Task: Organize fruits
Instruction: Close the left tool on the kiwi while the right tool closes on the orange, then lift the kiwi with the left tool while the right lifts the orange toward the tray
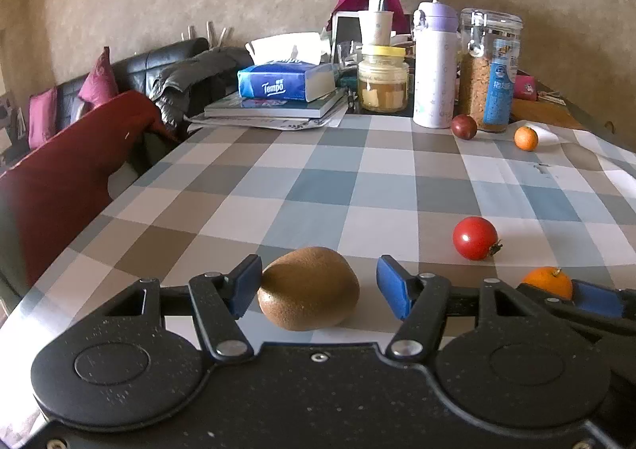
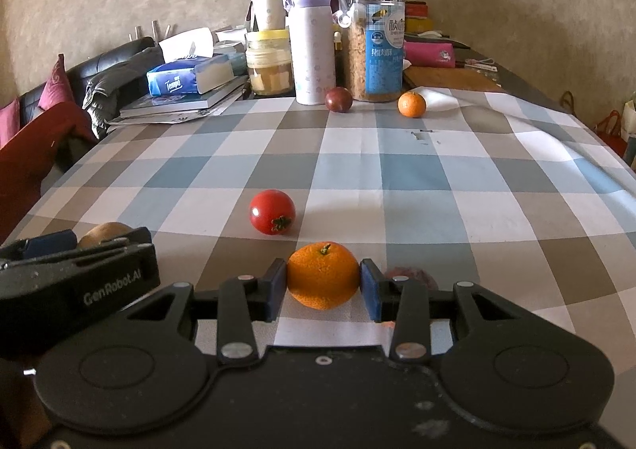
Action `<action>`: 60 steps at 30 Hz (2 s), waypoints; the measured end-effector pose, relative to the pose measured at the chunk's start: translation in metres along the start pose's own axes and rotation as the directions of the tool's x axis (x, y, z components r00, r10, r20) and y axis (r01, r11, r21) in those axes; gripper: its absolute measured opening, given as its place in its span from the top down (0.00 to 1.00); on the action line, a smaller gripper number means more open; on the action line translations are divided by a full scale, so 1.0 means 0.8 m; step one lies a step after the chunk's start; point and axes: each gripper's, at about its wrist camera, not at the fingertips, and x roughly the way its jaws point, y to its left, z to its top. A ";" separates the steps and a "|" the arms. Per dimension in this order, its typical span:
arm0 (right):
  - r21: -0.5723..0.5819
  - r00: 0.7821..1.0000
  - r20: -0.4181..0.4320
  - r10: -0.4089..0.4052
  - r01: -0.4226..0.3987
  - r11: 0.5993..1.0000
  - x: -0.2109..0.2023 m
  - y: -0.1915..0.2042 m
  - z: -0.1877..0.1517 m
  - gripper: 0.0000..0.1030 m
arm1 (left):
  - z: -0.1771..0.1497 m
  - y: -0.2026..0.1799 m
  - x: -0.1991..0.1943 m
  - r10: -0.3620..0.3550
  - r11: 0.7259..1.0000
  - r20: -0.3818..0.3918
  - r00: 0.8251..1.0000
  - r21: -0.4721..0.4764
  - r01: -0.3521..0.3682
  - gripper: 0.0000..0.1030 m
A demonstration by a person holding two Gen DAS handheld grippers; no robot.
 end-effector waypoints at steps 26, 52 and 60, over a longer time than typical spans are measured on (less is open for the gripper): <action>-0.011 1.000 0.007 -0.016 0.016 1.000 0.001 0.001 -0.002 0.60 | 0.004 0.038 0.033 -0.094 0.977 -0.127 0.987 -0.201 0.067 0.39; 0.079 0.998 0.054 -0.038 0.034 0.996 -0.006 -0.017 0.002 0.61 | 0.001 0.020 -0.001 -0.111 0.988 0.005 0.994 -0.111 0.111 0.39; 0.120 0.998 0.038 -0.042 0.037 0.992 -0.003 -0.024 0.004 0.61 | 0.001 0.028 0.000 -0.106 0.984 -0.007 0.994 -0.147 0.104 0.39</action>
